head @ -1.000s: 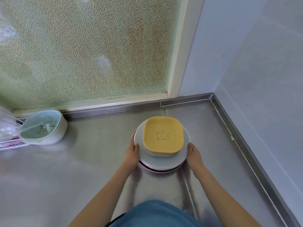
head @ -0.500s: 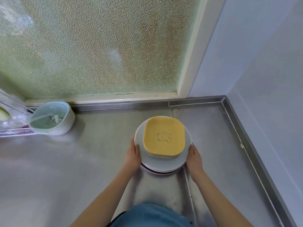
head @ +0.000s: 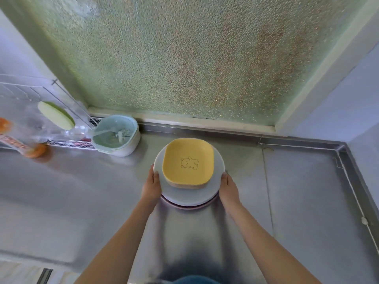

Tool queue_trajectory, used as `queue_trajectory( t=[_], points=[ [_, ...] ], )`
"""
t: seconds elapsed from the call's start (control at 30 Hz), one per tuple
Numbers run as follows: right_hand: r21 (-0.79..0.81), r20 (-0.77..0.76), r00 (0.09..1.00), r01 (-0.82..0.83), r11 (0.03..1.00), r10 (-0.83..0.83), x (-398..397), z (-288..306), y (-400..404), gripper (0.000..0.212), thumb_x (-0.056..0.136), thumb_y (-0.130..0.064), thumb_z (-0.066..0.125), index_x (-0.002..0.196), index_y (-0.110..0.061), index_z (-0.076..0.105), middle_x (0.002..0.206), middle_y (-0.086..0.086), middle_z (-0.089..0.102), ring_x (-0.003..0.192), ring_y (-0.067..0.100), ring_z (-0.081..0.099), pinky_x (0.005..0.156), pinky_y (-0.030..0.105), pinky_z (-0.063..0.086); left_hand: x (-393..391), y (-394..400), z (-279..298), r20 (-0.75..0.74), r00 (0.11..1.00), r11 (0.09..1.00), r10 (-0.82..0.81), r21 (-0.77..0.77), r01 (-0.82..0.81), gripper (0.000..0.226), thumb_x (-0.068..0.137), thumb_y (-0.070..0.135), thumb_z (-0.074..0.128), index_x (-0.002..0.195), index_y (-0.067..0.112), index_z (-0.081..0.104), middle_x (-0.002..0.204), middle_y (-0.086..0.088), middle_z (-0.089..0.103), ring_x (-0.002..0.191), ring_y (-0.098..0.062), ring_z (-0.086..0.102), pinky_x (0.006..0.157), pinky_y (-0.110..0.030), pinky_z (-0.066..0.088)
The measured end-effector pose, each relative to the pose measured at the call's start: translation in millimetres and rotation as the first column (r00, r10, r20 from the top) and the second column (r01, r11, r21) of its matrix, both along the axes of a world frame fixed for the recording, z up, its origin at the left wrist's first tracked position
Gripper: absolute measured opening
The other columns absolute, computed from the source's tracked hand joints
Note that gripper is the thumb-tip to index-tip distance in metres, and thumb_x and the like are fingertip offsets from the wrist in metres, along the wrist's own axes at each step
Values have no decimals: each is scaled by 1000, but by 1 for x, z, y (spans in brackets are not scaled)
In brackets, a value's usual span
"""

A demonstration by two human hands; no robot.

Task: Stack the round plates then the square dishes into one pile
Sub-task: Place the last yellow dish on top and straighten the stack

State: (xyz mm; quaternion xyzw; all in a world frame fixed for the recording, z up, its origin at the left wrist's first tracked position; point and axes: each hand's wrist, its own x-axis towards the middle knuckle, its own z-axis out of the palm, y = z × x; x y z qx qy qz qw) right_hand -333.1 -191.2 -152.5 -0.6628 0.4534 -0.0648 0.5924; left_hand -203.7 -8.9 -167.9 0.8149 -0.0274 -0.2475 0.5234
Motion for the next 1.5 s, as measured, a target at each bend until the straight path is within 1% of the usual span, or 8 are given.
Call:
queue_trajectory(
  t=[0.2, 0.33, 0.73, 0.93, 1.2, 1.33, 1.43, 1.5],
  points=[
    [34, 64, 996, 57, 998, -59, 71, 2, 35, 40, 101, -31, 24, 132, -23, 48, 115, -5, 56, 108, 15, 50, 87, 26, 35, 72, 26, 4, -10, 1000, 1000, 12, -26, -12, 45, 101, 33, 24, 144, 21, 30, 143, -3, 45, 131, -22, 42, 112, -45, 32],
    [35, 53, 994, 90, 995, -92, 110, -2, 47, 38, 100, -31, 26, 127, -21, 51, 116, 0, 61, 106, 19, 54, 82, 28, 37, 106, 34, 10, 20, 999, 996, 34, -89, -33, 44, 102, 23, 24, 146, 18, 29, 147, -3, 39, 136, -20, 36, 116, -40, 26],
    [48, 37, 984, 170, 984, -172, 119, -3, 57, 40, 97, -32, 27, 133, -31, 46, 127, -3, 58, 119, 18, 51, 101, 39, 42, 120, 46, 4, -9, 999, 988, -38, -148, 37, 43, 101, 24, 27, 144, 25, 32, 145, 4, 43, 133, -15, 39, 115, -42, 30],
    [-198, -9, 997, 80, 977, -83, 115, 7, 69, 45, 99, -14, 28, 144, -20, 30, 139, 2, 47, 122, 22, 46, 92, 25, 33, 118, 43, 4, 4, 998, 995, -55, -85, 56, 48, 99, 14, 25, 146, 23, 25, 141, -3, 45, 125, -18, 43, 102, -29, 31],
    [-222, -20, 996, 83, 972, -89, 111, 8, 73, 46, 98, -13, 28, 144, -20, 29, 133, 5, 52, 109, 19, 49, 88, 26, 35, 117, 44, 5, 41, 994, 993, -97, -56, 99, 48, 100, 13, 25, 147, 23, 21, 144, -5, 42, 126, -21, 43, 101, -28, 30],
    [-211, -25, 997, 61, 976, -68, 110, 10, 67, 50, 98, -12, 28, 147, -19, 25, 147, 2, 39, 134, 24, 37, 102, 26, 29, 107, 46, 12, 110, 992, 998, -54, 42, 50, 47, 100, 16, 26, 147, 21, 26, 143, -7, 45, 128, -28, 46, 101, -32, 36],
    [-241, 48, 987, 159, 957, -152, 122, 29, 59, 50, 99, -16, 30, 148, -21, 23, 155, 0, 24, 142, 16, 22, 114, 29, 19, 80, 47, 31, 261, 963, 998, 64, 9, -68, 47, 100, 17, 28, 147, 17, 23, 153, -2, 32, 139, -18, 32, 106, -19, 24],
    [-150, 194, 962, 223, 963, -193, 140, 47, 54, 46, 101, -21, 28, 147, -19, 25, 155, -3, 24, 141, 8, 22, 110, 21, 17, 59, 41, 44, 310, 949, 997, 65, -65, -47, 51, 101, 19, 29, 149, 14, 15, 157, 4, 18, 144, -8, 16, 111, -11, 13]
  ],
)
